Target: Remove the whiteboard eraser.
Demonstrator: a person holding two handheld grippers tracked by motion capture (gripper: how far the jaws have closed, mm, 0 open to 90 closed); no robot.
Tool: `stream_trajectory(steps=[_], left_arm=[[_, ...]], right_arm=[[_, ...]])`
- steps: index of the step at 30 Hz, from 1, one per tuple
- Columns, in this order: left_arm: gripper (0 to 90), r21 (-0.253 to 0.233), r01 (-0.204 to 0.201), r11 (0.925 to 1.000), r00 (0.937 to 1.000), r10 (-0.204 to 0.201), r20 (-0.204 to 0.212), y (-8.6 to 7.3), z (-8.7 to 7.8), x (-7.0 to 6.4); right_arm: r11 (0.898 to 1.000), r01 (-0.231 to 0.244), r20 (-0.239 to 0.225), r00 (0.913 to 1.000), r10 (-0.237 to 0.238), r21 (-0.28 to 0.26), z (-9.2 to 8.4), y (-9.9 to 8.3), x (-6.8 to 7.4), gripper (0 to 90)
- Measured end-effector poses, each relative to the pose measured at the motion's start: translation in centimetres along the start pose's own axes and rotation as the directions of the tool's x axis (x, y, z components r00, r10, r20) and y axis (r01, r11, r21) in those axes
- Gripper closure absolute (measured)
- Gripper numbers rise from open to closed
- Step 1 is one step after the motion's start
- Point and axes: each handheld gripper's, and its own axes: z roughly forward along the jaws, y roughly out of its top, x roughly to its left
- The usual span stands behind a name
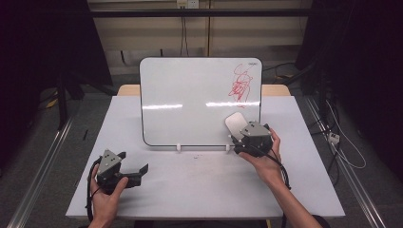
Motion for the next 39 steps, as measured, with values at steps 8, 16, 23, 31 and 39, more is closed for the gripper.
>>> stream_trajectory(steps=[8,16,23,31,39], left_arm=[[5.0,-0.002,-0.007,1.0,1.0,0.007,0.0,0.0,-0.2,-0.2],[5.0,0.003,-0.013,0.9999,0.9999,0.013,-0.003,0.0,-0.1,-0.1],[5.0,0.006,-0.009,0.9999,1.0,0.009,-0.003,0.0,-0.1,-0.1],[5.0,0.008,-0.014,0.9999,0.9999,0.014,-0.01,0.0,-0.1,-0.2],[5.1,0.013,-0.011,0.9999,0.9999,0.011,-0.008,0.0,-0.1,-0.1]], right_arm=[[1.0,0.009,0.011,0.9999,-0.009,0.02,0.8,-0.3,0.1,24.7],[0.999,0.023,0.019,0.9995,-0.024,0.04,1.4,-0.4,0.5,27.9],[0.998,0.024,0.038,0.9989,-0.026,0.05,1.6,-0.3,0.7,29.1],[0.998,-0.009,0.039,0.9992,0.006,0.065,1.6,-0.2,0.6,30.5],[0.998,-0.022,0.028,0.9994,0.02,0.066,1.6,-0.2,0.4,30.9]])
